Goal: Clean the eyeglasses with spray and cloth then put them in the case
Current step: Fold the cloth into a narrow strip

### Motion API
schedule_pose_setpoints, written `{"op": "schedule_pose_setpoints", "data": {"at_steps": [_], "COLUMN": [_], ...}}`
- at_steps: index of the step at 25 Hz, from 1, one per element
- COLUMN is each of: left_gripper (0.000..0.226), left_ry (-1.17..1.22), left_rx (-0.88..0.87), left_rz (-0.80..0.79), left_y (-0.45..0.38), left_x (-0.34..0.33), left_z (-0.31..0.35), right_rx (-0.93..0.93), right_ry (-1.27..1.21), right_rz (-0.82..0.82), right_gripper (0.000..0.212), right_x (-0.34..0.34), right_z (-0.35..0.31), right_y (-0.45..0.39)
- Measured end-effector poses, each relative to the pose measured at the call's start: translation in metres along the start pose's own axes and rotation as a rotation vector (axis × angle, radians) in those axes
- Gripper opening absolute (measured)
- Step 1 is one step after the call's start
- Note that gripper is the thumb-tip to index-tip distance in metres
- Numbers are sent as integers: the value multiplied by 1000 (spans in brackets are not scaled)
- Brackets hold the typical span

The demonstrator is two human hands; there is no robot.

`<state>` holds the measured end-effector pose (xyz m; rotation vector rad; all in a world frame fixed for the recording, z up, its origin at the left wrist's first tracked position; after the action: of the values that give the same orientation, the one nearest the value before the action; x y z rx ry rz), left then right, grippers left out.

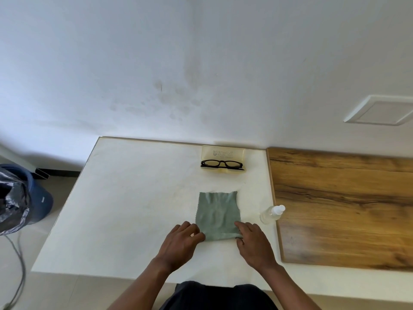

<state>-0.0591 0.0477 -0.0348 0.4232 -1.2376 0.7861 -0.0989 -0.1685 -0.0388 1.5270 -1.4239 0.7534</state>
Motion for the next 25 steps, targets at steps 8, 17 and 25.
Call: {"op": "schedule_pose_setpoints", "data": {"at_steps": [8, 17, 25], "left_gripper": [17, 25, 10], "left_ry": [62, 46, 406], "left_rx": [-124, -92, 272], "left_rz": [-80, -64, 8], "left_y": [6, -1, -10], "left_x": [-1, -2, -1], "left_z": [1, 4, 2], "right_rx": [127, 180, -24], "right_ry": [47, 82, -350], "right_rz": [76, -7, 79], "right_gripper": [18, 13, 12], "right_x": [3, 6, 16], "right_z": [-4, 3, -2], "right_y": [6, 2, -8]}}
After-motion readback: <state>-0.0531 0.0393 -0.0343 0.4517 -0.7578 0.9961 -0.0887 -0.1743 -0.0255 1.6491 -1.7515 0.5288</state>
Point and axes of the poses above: each hand's wrist, its own y-axis away from the middle knuckle, its own x-axis out of the back of the hand, z = x × y, the point moved 1 cm from there along -y, towards the middle knuckle, and after that the axes turned 1 degree about z, right-handed, at the moved point
